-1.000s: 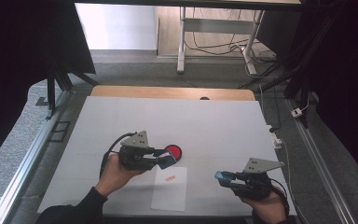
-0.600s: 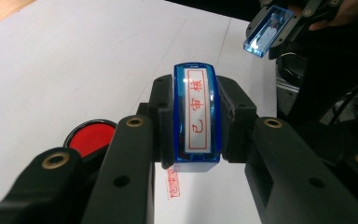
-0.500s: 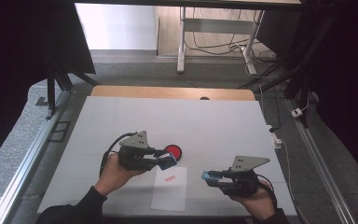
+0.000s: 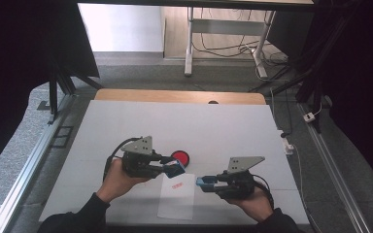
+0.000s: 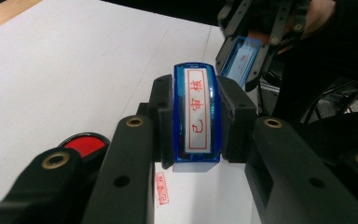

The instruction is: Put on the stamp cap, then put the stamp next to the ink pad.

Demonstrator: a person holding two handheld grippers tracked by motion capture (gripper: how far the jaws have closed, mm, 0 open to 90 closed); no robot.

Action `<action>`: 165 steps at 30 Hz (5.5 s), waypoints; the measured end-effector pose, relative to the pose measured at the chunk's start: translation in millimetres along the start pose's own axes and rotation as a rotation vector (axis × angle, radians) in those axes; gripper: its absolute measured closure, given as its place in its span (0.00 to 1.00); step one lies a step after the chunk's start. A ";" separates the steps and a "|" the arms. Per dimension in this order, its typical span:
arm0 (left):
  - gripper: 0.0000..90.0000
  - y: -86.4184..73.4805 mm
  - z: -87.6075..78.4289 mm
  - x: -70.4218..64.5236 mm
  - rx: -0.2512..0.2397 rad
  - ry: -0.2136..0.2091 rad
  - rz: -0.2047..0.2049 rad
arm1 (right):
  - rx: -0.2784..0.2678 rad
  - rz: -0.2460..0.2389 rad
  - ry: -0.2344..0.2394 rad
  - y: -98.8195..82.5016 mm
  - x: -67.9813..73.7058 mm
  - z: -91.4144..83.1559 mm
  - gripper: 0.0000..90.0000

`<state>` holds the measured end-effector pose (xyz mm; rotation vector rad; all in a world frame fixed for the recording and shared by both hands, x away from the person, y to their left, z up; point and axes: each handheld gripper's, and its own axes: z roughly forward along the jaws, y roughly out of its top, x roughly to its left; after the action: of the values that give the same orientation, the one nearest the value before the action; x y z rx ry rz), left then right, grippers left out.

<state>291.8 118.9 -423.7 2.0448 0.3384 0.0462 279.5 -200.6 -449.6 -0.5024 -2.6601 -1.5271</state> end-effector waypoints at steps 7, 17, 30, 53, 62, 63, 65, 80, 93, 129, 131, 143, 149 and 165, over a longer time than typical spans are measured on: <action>0.78 1.2 -0.4 -1.0 -0.007 -0.021 0.017 | -0.001 -0.016 0.047 5.3 -2.0 13.3 0.77; 0.78 3.1 -4.8 -1.2 -0.016 -0.042 0.053 | -0.004 -0.044 0.096 12.8 -9.4 30.8 0.77; 0.78 2.9 -4.8 -0.6 -0.025 -0.081 0.073 | -0.003 -0.067 0.164 19.9 -16.5 51.1 0.77; 0.78 1.2 -2.1 -1.0 -0.029 -0.133 0.112 | -0.013 -0.090 0.245 26.8 -15.5 66.1 0.77; 0.78 -0.9 0.1 0.1 -0.031 -0.167 0.108 | -0.017 -0.117 0.253 28.0 -13.5 66.0 0.77; 0.78 -1.3 0.2 0.6 -0.033 -0.173 0.105 | -0.017 -0.126 0.252 28.3 -12.8 65.7 0.77; 0.78 -2.1 0.2 1.9 -0.040 -0.185 0.098 | -0.020 -0.140 0.251 28.6 -11.7 65.5 0.77; 0.78 -7.1 2.9 5.8 -0.094 -0.227 0.052 | -0.024 -0.173 0.254 30.3 -10.8 61.9 0.77; 0.78 -4.2 3.0 5.1 -0.059 -0.191 0.057 | -0.026 -0.138 0.234 27.7 -11.7 64.8 0.75; 0.78 0.0 -16.1 2.5 -0.056 -0.070 0.028 | -0.003 -0.087 0.082 25.9 -7.9 56.6 0.46; 0.78 -0.3 -17.5 2.9 -0.056 -0.064 0.026 | 0.000 -0.087 0.064 25.7 -7.7 55.4 0.45; 0.78 -2.7 -21.7 6.2 -0.029 -0.007 -0.005 | 0.003 -0.067 -0.005 23.4 -5.5 47.5 0.36; 0.78 -5.0 -25.1 9.0 -0.013 0.033 -0.019 | -0.002 -0.042 -0.034 22.9 -5.2 42.6 0.30; 0.78 -13.3 -32.7 19.0 0.024 0.117 -0.081 | 0.031 -0.023 -0.144 18.0 -0.2 30.4 0.15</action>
<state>301.4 157.8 -421.6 2.0548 0.4962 0.1132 288.9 -166.6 -450.3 -0.6048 -2.8008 -1.5082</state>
